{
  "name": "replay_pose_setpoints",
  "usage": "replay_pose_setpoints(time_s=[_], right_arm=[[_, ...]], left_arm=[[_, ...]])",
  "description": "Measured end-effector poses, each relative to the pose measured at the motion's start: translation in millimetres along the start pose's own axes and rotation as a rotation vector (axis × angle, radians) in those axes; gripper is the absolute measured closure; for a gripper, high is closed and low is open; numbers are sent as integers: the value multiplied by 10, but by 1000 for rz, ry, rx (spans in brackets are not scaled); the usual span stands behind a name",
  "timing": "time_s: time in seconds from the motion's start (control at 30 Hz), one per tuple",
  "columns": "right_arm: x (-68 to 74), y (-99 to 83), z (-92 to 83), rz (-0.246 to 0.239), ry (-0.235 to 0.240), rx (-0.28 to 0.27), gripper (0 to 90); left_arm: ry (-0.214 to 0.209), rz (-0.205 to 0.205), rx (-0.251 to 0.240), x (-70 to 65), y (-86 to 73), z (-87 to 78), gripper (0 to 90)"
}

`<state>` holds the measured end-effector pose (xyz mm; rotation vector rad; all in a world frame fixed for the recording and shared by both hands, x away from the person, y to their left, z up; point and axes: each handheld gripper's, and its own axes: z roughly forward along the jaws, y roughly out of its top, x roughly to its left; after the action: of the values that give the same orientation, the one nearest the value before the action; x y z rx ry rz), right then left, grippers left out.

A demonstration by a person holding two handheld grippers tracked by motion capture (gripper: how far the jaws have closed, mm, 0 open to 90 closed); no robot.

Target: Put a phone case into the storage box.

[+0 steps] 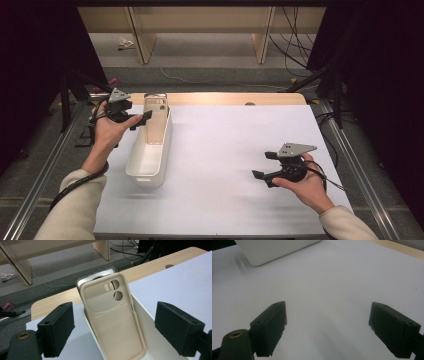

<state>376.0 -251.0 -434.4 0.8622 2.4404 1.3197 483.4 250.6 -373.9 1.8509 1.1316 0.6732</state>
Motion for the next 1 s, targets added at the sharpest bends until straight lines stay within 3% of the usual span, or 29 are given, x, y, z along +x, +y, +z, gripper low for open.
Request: replay_pose_setpoints(time_s=[0.33,0.7,1.0], right_arm=[[-2,0,-1,0,-3,0,157],[-11,-1,-14,0,-5,2,157],[-10,-1,-17,1,-7,0,157]], left_arm=[[-16,5,10,-83,-110,-111,75],[-53,33,-17,-283,-230,-212,35],[-92,57,-5,-434,-304,-258,18]])
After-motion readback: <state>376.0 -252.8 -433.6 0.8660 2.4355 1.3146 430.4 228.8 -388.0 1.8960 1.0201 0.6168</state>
